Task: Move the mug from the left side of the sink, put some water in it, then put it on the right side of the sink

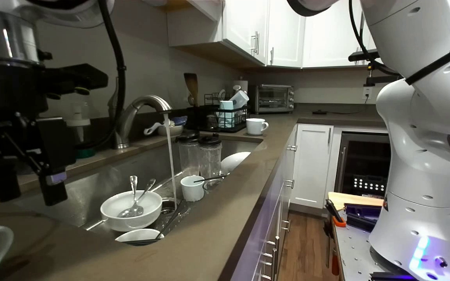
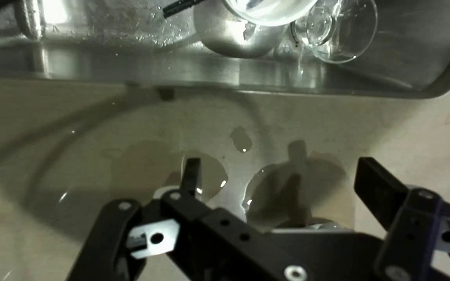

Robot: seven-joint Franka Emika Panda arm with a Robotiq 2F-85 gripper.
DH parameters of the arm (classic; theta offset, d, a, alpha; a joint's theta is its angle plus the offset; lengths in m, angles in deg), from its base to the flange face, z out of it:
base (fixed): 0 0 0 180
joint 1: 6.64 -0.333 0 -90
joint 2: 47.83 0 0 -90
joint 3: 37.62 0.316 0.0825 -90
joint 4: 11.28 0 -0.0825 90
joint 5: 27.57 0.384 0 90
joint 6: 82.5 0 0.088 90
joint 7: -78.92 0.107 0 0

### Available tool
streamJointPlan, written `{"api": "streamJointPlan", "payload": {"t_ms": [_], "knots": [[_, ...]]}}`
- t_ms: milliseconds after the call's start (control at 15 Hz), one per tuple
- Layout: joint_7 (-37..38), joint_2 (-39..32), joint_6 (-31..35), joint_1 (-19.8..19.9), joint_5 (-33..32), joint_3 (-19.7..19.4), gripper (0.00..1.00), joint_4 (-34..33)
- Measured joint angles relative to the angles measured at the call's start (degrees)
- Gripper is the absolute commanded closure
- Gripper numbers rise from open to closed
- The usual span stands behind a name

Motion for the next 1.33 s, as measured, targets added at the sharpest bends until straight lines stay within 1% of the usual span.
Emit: {"api": "streamJointPlan", "payload": {"t_ms": [867, 1067, 1333], "knots": [[0.44, -0.06, 0.01, 0.08, -0.01, -0.11, 0.0, 0.0], [0.43, -0.05, 0.04, 0.07, -0.01, 0.52, 0.0, 0.74], [0.43, 0.31, 0.1, -0.02, 0.03, 2.45, 0.0, 2.79]]}}
